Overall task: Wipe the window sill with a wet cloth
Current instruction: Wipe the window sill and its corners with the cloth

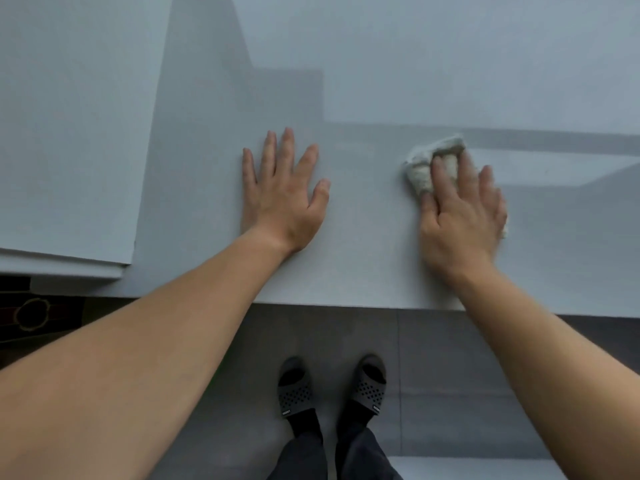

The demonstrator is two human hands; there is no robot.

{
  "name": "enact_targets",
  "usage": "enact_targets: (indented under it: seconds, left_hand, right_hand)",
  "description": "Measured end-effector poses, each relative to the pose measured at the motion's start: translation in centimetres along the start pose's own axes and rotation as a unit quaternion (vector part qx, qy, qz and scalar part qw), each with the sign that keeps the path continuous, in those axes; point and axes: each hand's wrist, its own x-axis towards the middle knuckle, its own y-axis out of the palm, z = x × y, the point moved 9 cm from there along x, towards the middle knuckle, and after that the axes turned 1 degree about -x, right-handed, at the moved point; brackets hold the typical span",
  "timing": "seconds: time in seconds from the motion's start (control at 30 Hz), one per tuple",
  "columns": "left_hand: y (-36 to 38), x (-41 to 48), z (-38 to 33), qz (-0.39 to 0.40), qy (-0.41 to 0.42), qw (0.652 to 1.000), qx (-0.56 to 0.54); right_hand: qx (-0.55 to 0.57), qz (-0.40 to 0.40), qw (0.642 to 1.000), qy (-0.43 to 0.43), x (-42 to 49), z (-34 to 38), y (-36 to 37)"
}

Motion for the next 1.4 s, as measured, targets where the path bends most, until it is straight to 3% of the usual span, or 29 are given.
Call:
enact_targets:
  seconds: [0.07,0.2,0.27,0.33,0.47,0.53,0.6,0.67,0.73,0.87,0.9,1.07,1.13,1.27,1.33,1.4]
  left_hand:
    - [0.0,0.0,-0.1,-0.003,0.0,1.0,0.007]
    - [-0.2,0.0,-0.1,-0.006,0.004,1.0,0.0]
    - [-0.3,-0.1,-0.2,-0.007,0.007,1.0,-0.017]
    - [-0.5,-0.2,-0.2,-0.006,0.006,0.999,-0.031]
    - [-0.3,-0.1,-0.2,0.008,0.004,1.0,0.013]
    - [-0.1,-0.1,-0.3,0.013,0.004,0.999,0.038]
    - [-0.1,-0.1,-0.4,0.012,0.002,0.998,0.054]
    - [-0.1,-0.1,-0.4,0.012,-0.001,0.998,0.066]
    - [0.0,-0.1,-0.3,0.015,-0.004,0.997,0.072]
    - [0.1,0.1,-0.4,0.023,-0.006,0.997,0.078]
    - [0.1,0.0,-0.4,0.022,-0.006,0.997,0.077]
    - [0.0,0.1,-0.4,0.01,-0.007,0.997,0.073]
    - [-0.2,0.1,-0.7,0.006,-0.001,0.998,0.056]
    - [-2.0,0.8,-0.9,-0.045,0.004,0.998,0.04]
    - [-3.6,2.8,-0.7,-0.095,-0.001,0.995,0.022]
    - [-4.6,6.0,-0.9,-0.114,0.002,0.993,-0.018]
  right_hand:
    - [0.005,-0.007,1.0,0.026,0.3,2.1,0.4]
    - [-0.043,0.027,0.975,-0.215,-4.6,8.5,2.7]
    - [-0.046,0.043,0.963,-0.264,-3.4,7.5,2.5]
    - [-0.058,0.025,0.969,-0.239,0.5,5.5,1.6]
    - [-0.016,0.011,0.998,-0.059,7.8,3.0,0.0]
    - [-0.026,0.008,0.994,-0.102,6.3,5.7,0.6]
    - [-0.04,0.025,0.973,-0.226,2.8,8.5,1.7]
    - [-0.044,0.048,0.953,-0.297,2.2,8.7,1.8]
    - [-0.046,0.033,0.956,-0.287,6.0,7.7,1.0]
    - [-0.019,0.021,0.993,-0.113,13.8,5.9,-0.1]
    - [-0.024,0.014,0.994,-0.103,13.7,6.6,0.0]
    - [-0.045,0.046,0.949,-0.307,9.4,10.0,1.3]
    - [-0.05,0.04,0.955,-0.291,12.7,8.5,0.5]
    - [-0.018,0.01,0.994,-0.105,18.9,6.9,-0.9]
    - [-0.018,0.006,0.992,-0.123,17.8,9.2,-0.5]
    - [-0.028,0.014,0.973,-0.228,15.0,11.4,0.4]
